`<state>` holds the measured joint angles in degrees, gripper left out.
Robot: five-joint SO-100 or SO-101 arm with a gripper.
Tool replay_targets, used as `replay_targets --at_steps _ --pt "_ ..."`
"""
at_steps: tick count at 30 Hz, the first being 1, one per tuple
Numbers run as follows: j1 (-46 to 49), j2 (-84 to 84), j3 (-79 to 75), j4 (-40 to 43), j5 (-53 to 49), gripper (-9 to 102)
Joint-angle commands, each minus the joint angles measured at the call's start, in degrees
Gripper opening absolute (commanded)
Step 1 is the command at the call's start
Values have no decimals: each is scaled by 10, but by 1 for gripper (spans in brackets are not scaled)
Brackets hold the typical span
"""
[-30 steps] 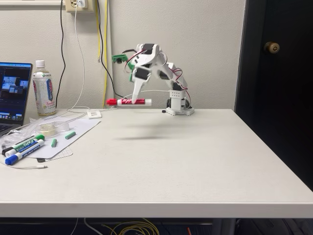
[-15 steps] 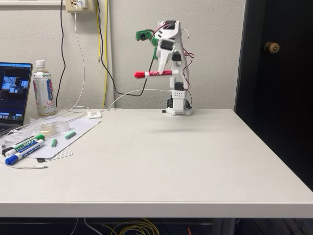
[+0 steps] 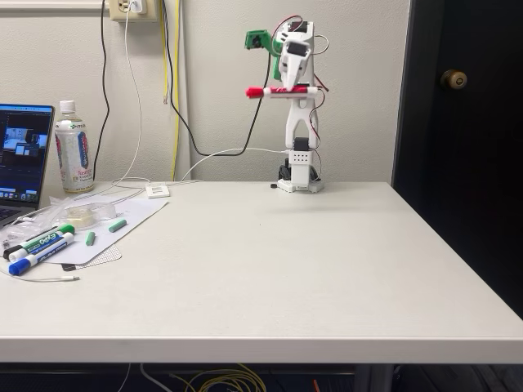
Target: Pick up the red marker.
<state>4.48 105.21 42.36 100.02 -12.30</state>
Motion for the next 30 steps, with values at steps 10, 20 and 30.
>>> replay_targets --at_steps 10,20,30 --pt "-23 225 252 -120 3 0" --pt "-22 389 464 -231 3 0" --pt "-43 508 611 -309 34 0"
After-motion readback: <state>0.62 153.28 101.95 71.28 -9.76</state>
